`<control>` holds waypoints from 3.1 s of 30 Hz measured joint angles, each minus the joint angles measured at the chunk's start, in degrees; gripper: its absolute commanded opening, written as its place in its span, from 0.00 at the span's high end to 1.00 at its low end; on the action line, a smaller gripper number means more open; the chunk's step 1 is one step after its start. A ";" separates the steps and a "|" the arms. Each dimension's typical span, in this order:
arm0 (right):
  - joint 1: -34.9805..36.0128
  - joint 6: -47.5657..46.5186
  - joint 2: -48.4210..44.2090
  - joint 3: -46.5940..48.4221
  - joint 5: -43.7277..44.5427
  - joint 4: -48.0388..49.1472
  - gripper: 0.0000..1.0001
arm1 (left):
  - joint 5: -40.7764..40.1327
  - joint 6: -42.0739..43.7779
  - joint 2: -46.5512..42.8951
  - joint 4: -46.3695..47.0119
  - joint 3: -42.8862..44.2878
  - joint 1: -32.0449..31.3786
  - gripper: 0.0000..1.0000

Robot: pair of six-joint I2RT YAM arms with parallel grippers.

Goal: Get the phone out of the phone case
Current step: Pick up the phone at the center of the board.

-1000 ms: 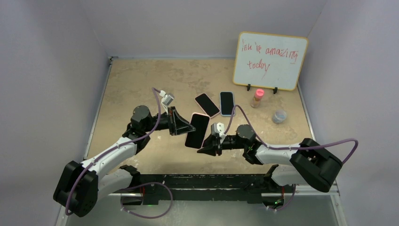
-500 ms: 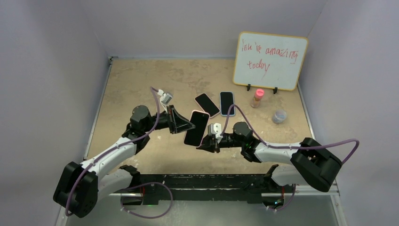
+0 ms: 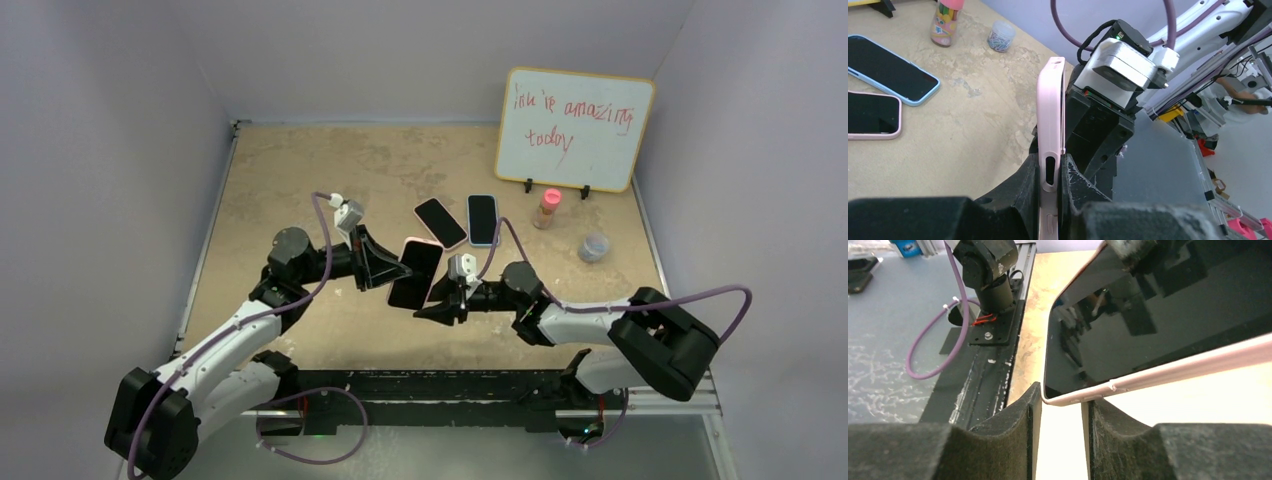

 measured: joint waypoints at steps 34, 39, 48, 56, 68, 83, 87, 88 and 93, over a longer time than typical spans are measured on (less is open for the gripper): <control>-0.17 -13.81 -0.92 2.01 0.94 -10.71 1.00 | -4.00 -10.19 2.38 -0.90 -0.33 0.11 1.00; -0.17 -12.92 -0.94 2.36 1.60 -9.31 0.75 | -4.59 -8.28 -0.76 -2.60 -0.37 0.04 1.00; -0.57 -9.09 -4.20 0.98 1.42 -6.36 0.56 | -1.88 -4.92 -2.60 -0.11 -0.33 -0.92 1.00; -0.70 -7.93 -4.26 0.94 -1.29 -5.73 0.53 | 0.37 -4.07 -2.64 0.11 -0.11 -1.03 1.00; -0.94 -6.67 -4.13 0.94 -3.96 -3.45 0.50 | 1.38 -1.84 -2.08 -0.66 2.05 -1.07 1.00; -0.76 -4.72 -3.28 1.44 -5.66 -1.40 0.64 | 0.83 -0.63 -1.70 -0.66 2.47 -1.07 1.00; -0.83 -4.28 -1.92 1.79 -5.46 -0.07 0.72 | 1.01 -2.47 -1.07 1.49 2.25 -1.05 1.00; -0.83 -4.09 -1.46 1.84 -5.46 0.22 0.74 | 1.14 -3.26 -0.79 2.78 1.86 -1.03 1.00; -0.83 -3.91 0.04 1.97 -5.46 0.74 0.86 | 0.63 -6.62 -0.11 6.40 -0.07 -0.90 1.00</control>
